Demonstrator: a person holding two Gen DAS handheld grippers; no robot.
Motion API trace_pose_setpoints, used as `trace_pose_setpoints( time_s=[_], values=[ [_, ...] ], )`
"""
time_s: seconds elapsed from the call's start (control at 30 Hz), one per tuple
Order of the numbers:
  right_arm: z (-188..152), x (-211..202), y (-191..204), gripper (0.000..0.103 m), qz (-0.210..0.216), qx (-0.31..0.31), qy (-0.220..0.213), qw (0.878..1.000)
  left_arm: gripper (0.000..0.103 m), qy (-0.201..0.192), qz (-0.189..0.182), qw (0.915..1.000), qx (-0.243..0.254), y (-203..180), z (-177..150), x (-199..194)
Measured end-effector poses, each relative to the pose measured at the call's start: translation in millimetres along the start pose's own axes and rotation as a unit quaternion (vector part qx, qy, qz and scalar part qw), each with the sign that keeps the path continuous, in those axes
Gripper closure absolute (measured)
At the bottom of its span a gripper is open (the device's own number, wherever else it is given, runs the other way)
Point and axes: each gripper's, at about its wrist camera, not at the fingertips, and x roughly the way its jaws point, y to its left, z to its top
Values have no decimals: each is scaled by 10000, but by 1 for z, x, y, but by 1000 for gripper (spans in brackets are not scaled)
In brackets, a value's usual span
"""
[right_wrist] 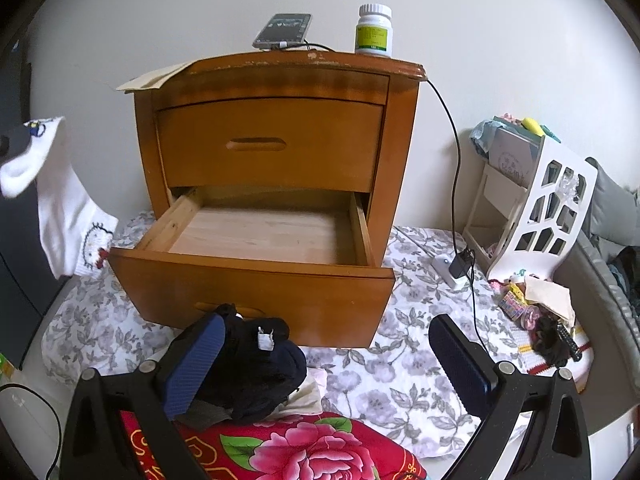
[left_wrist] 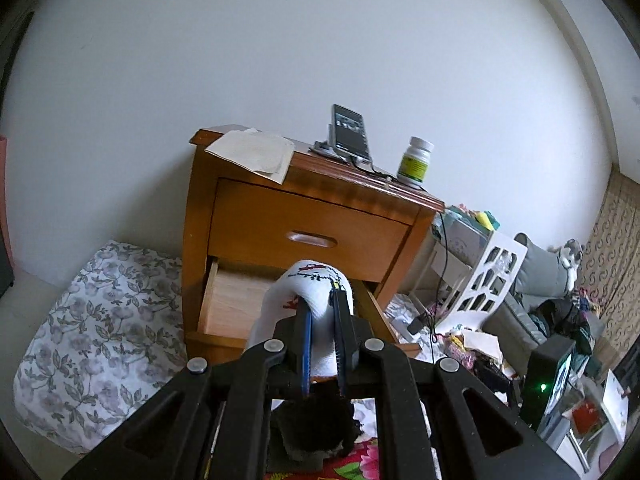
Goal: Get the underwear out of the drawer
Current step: 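Lift the white sock up out of the drawer with the left gripper, then carry the white sock down onto the bedspread beside the black clothes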
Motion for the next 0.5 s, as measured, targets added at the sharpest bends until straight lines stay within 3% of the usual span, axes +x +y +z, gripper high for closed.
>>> trace_pose_setpoints(
  time_s=[0.5],
  values=[
    [1, -13, -10, 0, -27, 155, -128, 9998, 93, 491, -384, 9973, 395, -38, -20, 18]
  ],
)
